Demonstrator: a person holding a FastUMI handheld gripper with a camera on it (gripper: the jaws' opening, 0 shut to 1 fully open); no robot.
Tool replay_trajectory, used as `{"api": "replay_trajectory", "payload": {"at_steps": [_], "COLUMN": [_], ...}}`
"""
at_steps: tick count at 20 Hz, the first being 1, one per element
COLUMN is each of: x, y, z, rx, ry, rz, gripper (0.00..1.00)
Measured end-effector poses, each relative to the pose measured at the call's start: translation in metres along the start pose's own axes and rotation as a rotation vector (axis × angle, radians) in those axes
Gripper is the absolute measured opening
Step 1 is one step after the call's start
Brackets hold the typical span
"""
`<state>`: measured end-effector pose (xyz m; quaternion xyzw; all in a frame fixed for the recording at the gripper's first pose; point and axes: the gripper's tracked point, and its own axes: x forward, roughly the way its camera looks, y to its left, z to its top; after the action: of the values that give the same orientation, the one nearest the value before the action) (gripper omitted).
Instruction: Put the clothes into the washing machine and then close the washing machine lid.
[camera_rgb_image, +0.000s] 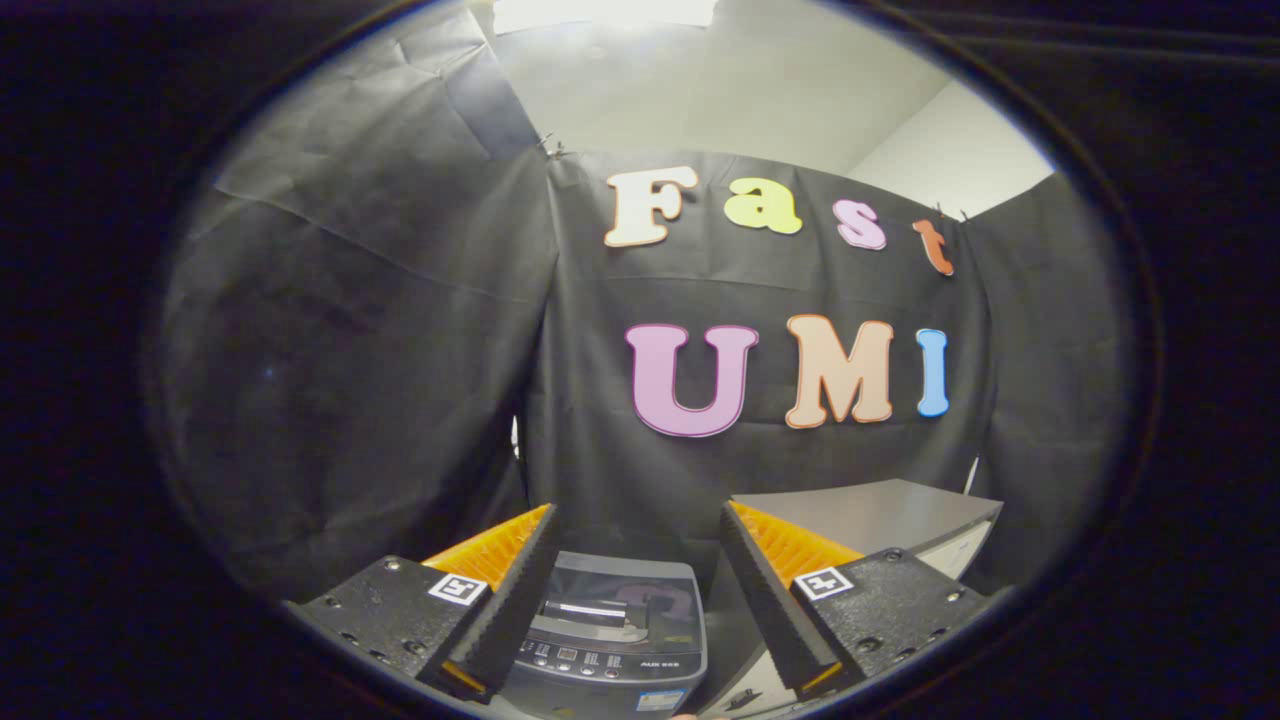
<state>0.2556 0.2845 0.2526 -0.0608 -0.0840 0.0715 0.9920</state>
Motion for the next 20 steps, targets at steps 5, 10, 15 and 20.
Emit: {"api": "replay_trajectory", "payload": {"at_steps": [5,10,15,20], "x": [-0.025,-0.051,-0.072,-0.085], "y": [-0.034,-0.058,-0.067,-0.054], "z": [-0.009,-0.035,-0.065,-0.089], "rx": [0.022,0.053,0.048,0.066], "ry": [-0.014,0.019,0.058,0.107], "rz": [-0.028,-0.038,-0.013,0.074], "gripper": [0.97,0.96,0.96,0.96]}}
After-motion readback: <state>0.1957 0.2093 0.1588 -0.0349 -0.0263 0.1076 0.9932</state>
